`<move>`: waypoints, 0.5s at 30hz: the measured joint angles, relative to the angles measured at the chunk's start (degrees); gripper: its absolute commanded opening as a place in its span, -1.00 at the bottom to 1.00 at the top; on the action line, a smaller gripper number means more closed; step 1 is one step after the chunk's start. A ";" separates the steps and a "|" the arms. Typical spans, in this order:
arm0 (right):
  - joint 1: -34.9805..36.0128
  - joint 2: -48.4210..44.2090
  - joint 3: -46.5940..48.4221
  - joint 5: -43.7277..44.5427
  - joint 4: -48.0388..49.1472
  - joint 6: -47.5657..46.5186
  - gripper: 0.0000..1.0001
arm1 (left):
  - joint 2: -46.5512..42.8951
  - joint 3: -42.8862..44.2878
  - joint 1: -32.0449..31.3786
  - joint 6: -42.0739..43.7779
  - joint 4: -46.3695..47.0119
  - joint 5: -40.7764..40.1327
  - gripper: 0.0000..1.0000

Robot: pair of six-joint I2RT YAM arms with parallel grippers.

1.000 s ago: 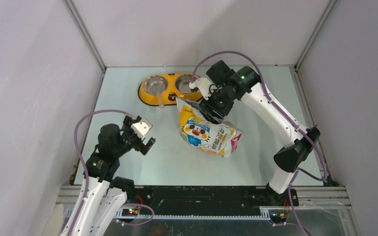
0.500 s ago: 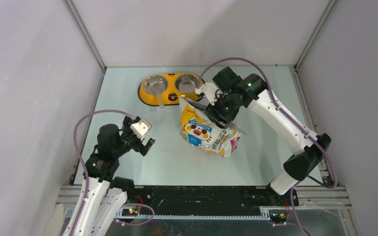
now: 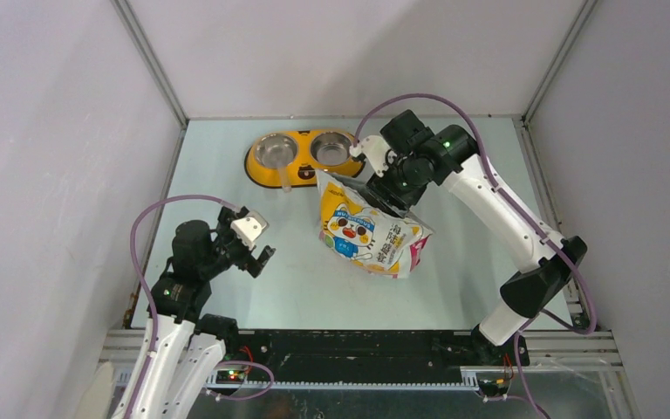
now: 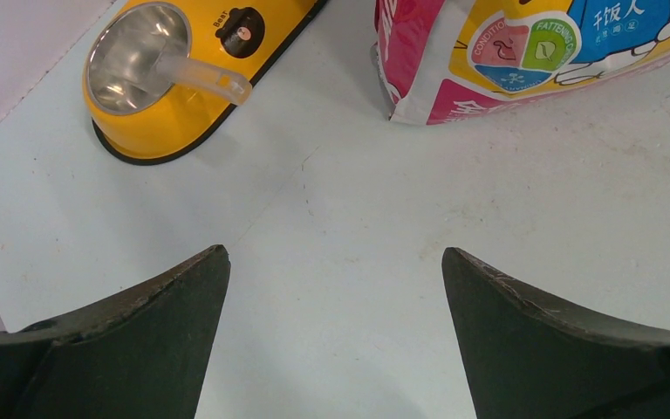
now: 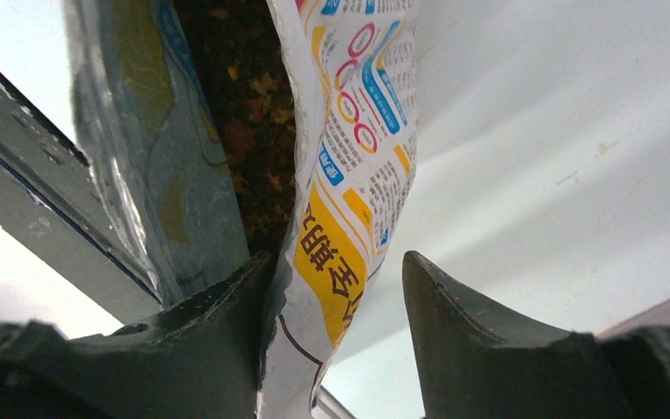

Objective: Serve the pet food
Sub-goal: Open the pet food bag at the center of the board.

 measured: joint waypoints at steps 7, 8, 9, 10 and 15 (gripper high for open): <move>0.00 0.92 -0.11 2.62 -1.70 -0.76 0.18 | -0.48 0.00 0.17 0.00 -0.35 0.17 0.99; 0.00 0.92 -0.39 3.06 -1.73 -0.87 0.18 | -0.48 0.02 0.20 0.00 -0.37 0.35 0.99; 0.00 0.92 -0.79 3.48 -1.88 -1.03 0.18 | -0.48 0.02 0.24 0.00 -0.39 0.55 1.00; 0.00 0.92 -1.07 3.65 -1.95 -1.07 0.19 | -0.48 0.02 0.24 0.00 -0.44 0.61 0.99; 0.02 0.68 -3.98 4.90 -2.08 -2.29 0.19 | -0.83 0.02 0.24 0.00 -0.50 1.07 0.99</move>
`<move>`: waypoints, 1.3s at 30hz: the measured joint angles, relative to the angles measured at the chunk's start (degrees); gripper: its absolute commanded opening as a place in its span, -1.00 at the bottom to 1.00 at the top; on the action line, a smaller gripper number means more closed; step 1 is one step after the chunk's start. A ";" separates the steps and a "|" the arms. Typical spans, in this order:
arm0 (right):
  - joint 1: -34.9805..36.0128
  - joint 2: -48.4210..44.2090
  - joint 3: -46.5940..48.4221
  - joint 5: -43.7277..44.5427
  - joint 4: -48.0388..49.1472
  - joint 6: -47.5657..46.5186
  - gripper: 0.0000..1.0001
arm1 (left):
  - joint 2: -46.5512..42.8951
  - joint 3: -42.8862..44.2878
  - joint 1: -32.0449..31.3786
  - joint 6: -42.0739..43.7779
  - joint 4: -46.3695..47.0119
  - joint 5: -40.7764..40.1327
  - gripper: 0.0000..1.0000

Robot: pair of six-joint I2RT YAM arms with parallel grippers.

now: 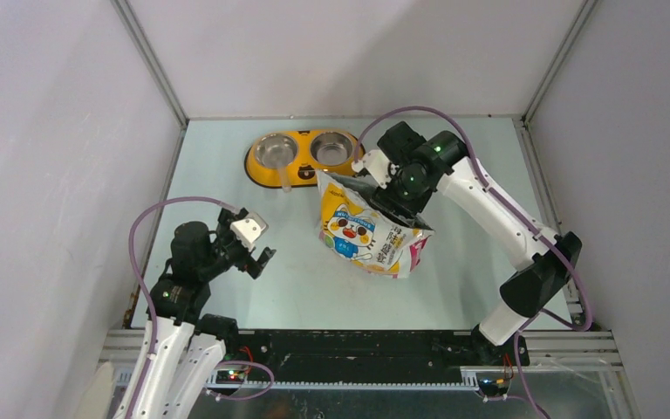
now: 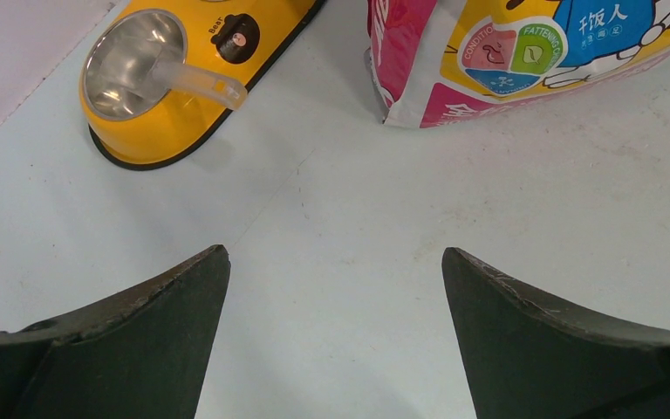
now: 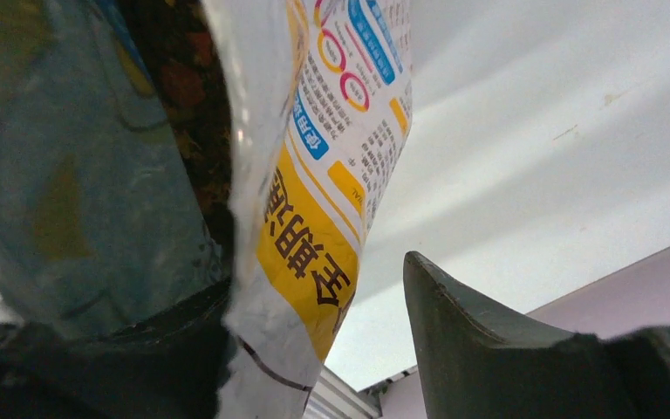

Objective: Serve the pet food
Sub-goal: Open the pet food bag at the center of the board.

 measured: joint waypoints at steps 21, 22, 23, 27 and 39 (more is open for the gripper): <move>-4.37 -8.57 -3.65 -2.91 -1.70 -1.60 0.15 | -0.02 0.00 0.00 0.00 -0.24 0.20 1.00; -4.39 -8.55 -3.65 -3.10 -1.88 -1.62 0.15 | -0.04 0.00 0.00 0.00 -0.24 0.22 0.99; -4.39 -8.31 -3.63 -3.43 -2.16 -1.62 0.15 | -0.04 0.00 0.00 0.00 -0.24 0.22 1.00; -3.52 -5.79 -1.81 -4.04 -3.76 -1.57 0.14 | -0.04 0.00 0.00 0.00 -0.24 0.44 0.99; 1.64 6.49 11.85 -4.94 -3.06 -1.07 0.17 | -0.35 0.00 0.02 0.00 -0.26 0.92 0.99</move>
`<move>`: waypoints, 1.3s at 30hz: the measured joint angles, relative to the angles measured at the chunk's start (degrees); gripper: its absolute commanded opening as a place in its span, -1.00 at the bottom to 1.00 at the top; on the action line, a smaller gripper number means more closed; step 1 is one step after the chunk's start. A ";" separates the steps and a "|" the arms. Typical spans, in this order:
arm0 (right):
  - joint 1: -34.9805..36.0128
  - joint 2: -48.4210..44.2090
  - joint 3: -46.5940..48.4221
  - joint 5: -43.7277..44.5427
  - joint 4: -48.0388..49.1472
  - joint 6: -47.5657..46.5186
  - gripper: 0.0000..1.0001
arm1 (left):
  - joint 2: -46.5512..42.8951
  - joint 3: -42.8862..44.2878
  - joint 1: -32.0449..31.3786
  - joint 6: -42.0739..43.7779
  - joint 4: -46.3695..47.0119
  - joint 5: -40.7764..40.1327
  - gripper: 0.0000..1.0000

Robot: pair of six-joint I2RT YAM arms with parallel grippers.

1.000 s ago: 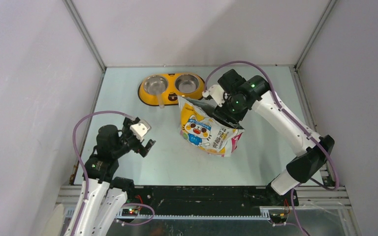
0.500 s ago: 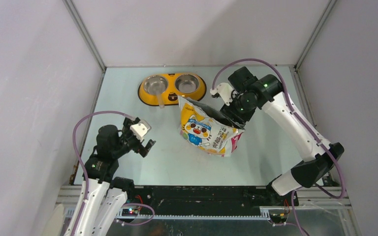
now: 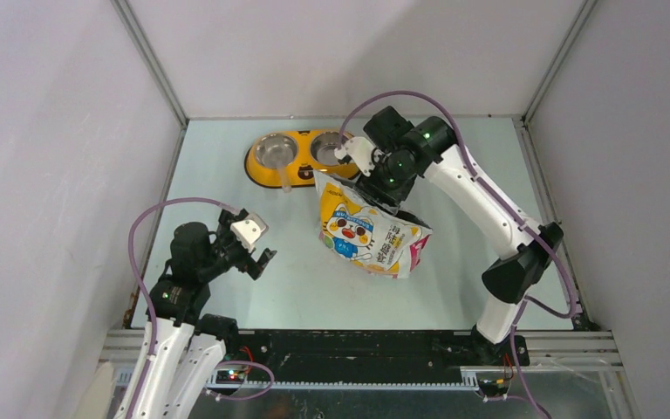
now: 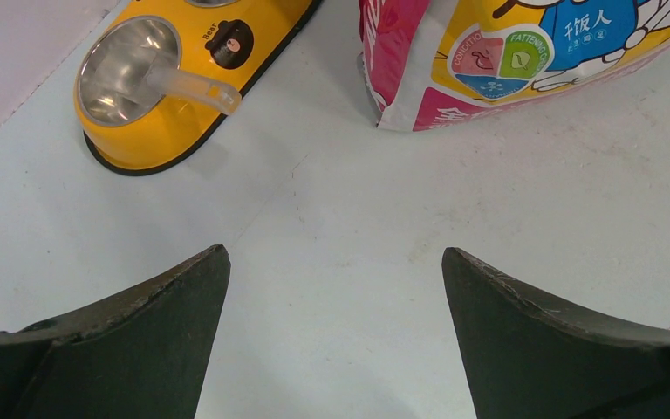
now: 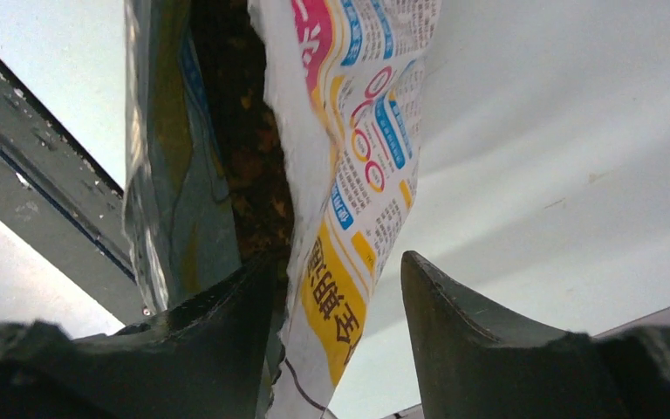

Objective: Serve the pet food
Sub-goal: Open the pet food bag at the center of the board.

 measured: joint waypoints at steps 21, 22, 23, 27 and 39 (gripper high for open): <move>1.88 -18.64 5.33 -8.48 6.12 0.48 0.29 | 0.72 0.00 0.04 0.02 0.00 0.48 0.99; 2.27 -18.95 4.07 -9.31 6.27 0.50 0.29 | 0.83 0.00 0.04 0.02 0.00 0.48 0.99; 2.56 -19.04 3.28 -9.94 6.23 0.48 0.28 | 0.94 0.00 0.04 0.00 0.00 0.46 1.00; 3.43 -15.10 1.57 -12.20 6.43 1.01 0.29 | 1.20 0.00 0.09 0.02 0.00 0.46 0.99; 5.44 -3.72 4.11 -11.30 6.60 3.04 0.27 | 1.22 0.00 0.09 0.02 0.00 0.46 0.99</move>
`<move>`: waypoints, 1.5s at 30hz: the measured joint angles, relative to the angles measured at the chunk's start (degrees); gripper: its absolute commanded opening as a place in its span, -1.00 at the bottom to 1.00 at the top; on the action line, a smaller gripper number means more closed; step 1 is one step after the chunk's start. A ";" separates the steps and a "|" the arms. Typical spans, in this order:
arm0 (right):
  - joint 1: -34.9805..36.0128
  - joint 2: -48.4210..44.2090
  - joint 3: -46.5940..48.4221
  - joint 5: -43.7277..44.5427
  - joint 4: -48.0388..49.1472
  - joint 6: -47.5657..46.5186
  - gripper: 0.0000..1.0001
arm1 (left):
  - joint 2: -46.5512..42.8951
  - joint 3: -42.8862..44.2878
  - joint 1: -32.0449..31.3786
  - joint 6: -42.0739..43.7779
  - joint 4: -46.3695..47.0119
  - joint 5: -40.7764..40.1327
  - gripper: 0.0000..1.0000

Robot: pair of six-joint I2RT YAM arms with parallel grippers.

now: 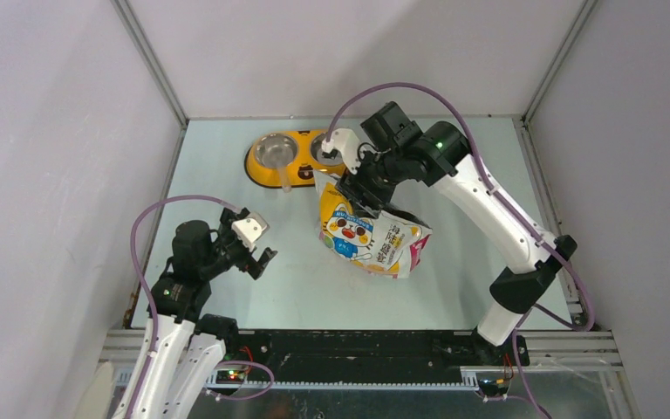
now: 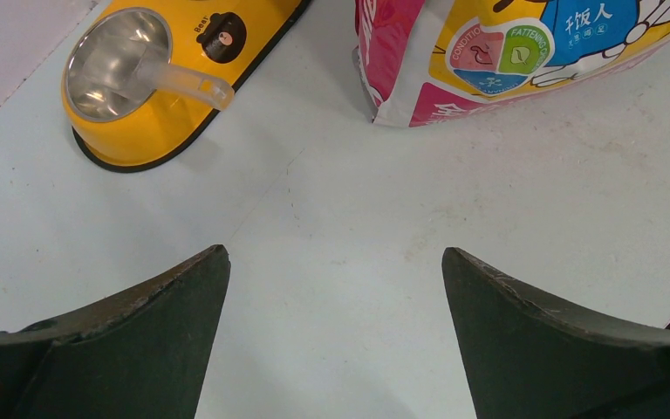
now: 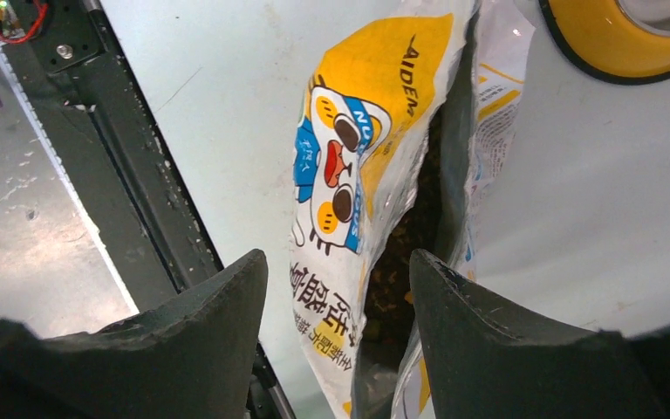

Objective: Serve the pet food
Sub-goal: Open the pet food bag at the center of the board.

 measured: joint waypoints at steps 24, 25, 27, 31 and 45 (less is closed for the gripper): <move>-1.36 6.19 4.04 -2.43 -5.75 -0.50 -1.00 | 0.07 0.00 0.00 0.00 0.00 0.00 1.00; -1.84 6.36 5.03 -3.98 -6.62 -0.74 -1.00 | 0.13 0.00 0.00 0.00 0.00 0.00 1.00; -2.89 6.64 6.86 -7.32 -8.13 -1.66 -1.00 | 0.28 0.00 0.00 0.00 0.00 0.00 1.00; -4.61 6.67 9.18 -12.41 -10.54 -3.56 -1.00 | 0.59 0.00 0.00 0.00 0.00 0.00 0.99; -5.05 7.87 10.38 -15.47 -11.37 -5.40 -0.40 | 0.76 0.00 0.00 0.00 0.00 0.00 0.99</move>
